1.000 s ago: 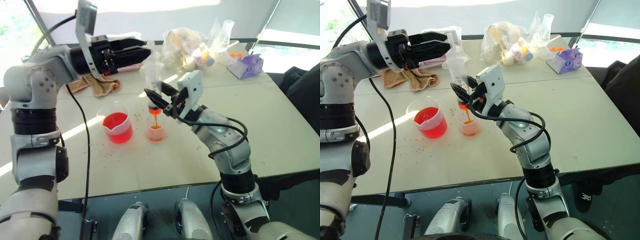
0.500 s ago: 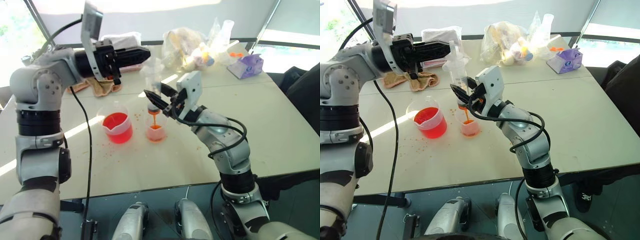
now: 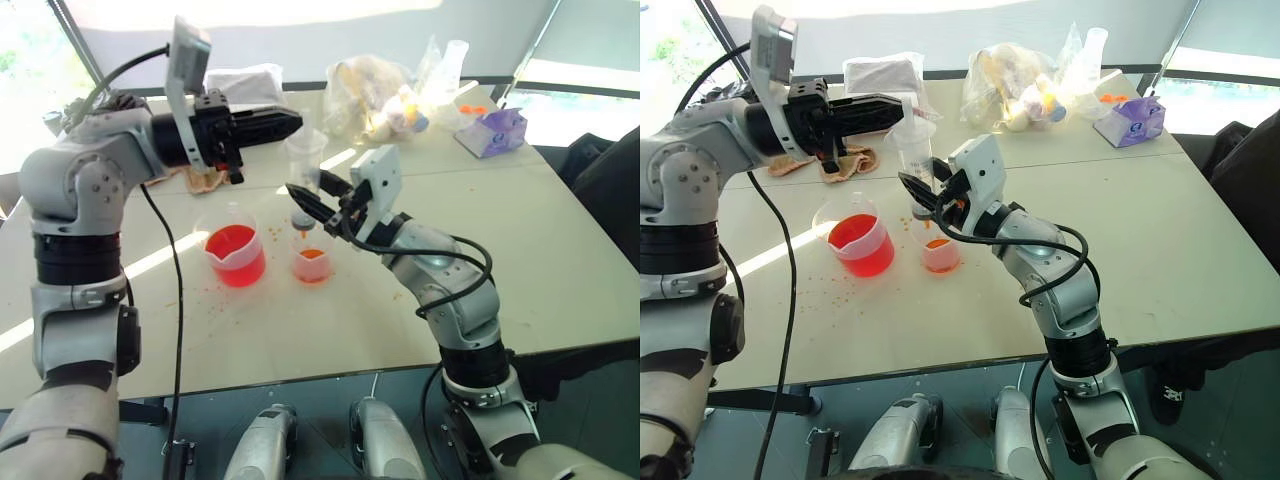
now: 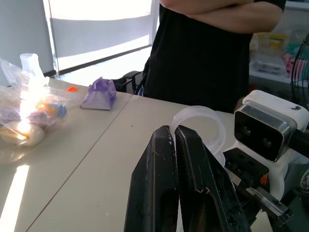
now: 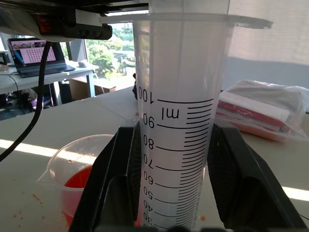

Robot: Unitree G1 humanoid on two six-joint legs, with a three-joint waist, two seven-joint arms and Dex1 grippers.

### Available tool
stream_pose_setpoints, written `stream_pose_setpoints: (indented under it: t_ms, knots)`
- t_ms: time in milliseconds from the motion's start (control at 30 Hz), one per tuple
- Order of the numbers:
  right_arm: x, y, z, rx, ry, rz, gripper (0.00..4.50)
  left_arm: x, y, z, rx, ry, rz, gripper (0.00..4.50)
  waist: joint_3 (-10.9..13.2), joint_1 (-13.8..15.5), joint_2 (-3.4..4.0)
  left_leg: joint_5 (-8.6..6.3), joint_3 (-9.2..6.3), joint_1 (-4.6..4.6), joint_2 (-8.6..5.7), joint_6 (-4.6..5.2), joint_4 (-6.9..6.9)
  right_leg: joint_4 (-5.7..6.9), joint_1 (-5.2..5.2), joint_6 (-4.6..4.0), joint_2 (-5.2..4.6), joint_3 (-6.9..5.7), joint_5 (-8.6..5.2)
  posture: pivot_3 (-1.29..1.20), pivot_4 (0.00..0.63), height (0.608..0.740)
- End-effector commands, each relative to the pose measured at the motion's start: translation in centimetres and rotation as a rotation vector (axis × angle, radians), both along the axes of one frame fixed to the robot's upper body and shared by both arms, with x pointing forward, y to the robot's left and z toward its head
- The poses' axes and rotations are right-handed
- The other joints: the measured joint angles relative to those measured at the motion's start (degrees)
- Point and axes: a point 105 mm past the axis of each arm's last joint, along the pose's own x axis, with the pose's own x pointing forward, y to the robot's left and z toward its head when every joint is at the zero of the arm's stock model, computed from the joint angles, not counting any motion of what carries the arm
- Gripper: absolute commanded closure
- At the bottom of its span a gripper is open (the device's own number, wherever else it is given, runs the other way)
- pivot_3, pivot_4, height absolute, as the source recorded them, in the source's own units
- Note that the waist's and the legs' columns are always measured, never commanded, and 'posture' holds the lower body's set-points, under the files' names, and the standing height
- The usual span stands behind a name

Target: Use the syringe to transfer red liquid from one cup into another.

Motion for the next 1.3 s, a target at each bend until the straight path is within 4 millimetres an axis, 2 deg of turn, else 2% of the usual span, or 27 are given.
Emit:
stream_pose_setpoints:
  t_ms: [33, 167, 300, 533, 767, 933, 1033, 1167, 1300]
  knots:
    - [-1.4, 0.0, 3.4, 0.062, -0.120, 0.037, 3.14, -0.4, -1.1, -1.9, 0.058, 0.048, -0.041, 4.46, 0.00, 0.00, 0.00, 0.00, 0.00, 0.00, 0.00, 0.00, 0.00, 0.00, 0.00, 0.00, 0.00, 0.00, 0.00, 0.00, 0.150, 0.736]
    - [-1.3, -0.2, 3.5, 0.055, -0.114, 0.037, 3.14, -0.2, -1.0, -1.9, 0.058, 0.050, -0.027, 4.46, 0.00, 0.02, 0.00, 0.00, 0.00, 0.00, 0.00, 0.00, 0.00, 0.00, 0.00, 0.00, 0.00, 0.00, 0.00, 0.00, 0.150, 0.736]
    - [-1.3, -0.7, 3.5, 0.056, -0.099, 0.039, 3.14, -0.9, -0.9, -0.8, 0.022, 0.054, -0.055, 4.46, 0.00, 0.02, 0.00, 0.00, 0.00, 0.00, 0.00, 0.00, 0.00, 0.00, 0.00, 0.00, 0.00, 0.00, 0.00, 0.00, 0.150, 0.736]
    - [-1.6, -1.4, 4.1, 0.069, -0.064, 0.061, 3.14, -1.3, -0.8, -0.3, 0.014, 0.023, -0.044, 2.54, 0.00, 0.06, 0.00, 0.00, 0.00, 0.00, 0.00, 0.00, 0.00, -0.01, 0.01, 0.00, -0.01, 0.00, 0.00, 0.00, 0.150, 0.736]
    - [-2.0, -1.7, 4.4, 0.062, -0.052, 0.079, 3.14, -1.2, 1.1, 1.1, -0.008, -0.025, 0.028, 2.54, 0.01, -0.10, 0.01, 0.00, 0.00, 0.00, 0.01, 0.00, -0.03, -0.01, -0.01, -0.01, -0.02, 0.00, -0.01, 0.00, 0.150, 0.736]
    - [-1.9, -2.1, 5.4, 0.081, -0.054, 0.075, 3.14, -1.5, 4.5, 2.2, -0.024, -0.055, 0.143, 2.54, 0.01, -0.25, 0.01, 0.00, 0.01, 0.00, 0.01, 0.00, -0.05, -0.02, -0.03, 0.00, -0.02, 0.00, -0.01, 0.00, 0.150, 0.736]
    - [-1.7, -2.4, 6.6, 0.106, -0.057, 0.072, 3.14, -1.8, 6.0, 1.9, -0.022, -0.043, 0.200, 2.54, 0.01, -0.18, 0.01, 0.00, 0.01, 0.00, 0.02, 0.01, -0.07, -0.01, -0.06, 0.00, -0.03, 0.00, -0.01, 0.00, 0.150, 0.736]
    - [0.6, -4.4, 8.0, 0.134, 0.039, -0.023, 3.14, -3.2, 7.1, -0.3, 0.034, -0.019, 0.252, 2.54, 0.01, 0.04, 0.01, -0.01, 0.02, 0.00, -0.01, 0.01, -0.04, -0.04, -0.01, 0.00, -0.14, 0.00, -0.01, 0.00, 0.150, 0.736]
    - [3.9, -7.4, 8.2, 0.168, 0.273, -0.129, 3.14, -5.6, 7.0, -1.5, 0.055, -0.014, 0.230, 2.54, 0.01, 0.64, 0.00, -0.01, -0.01, -0.01, 0.00, 0.01, -0.03, -0.12, 0.03, -0.03, -0.21, -0.02, -0.01, 0.00, 0.150, 0.736]
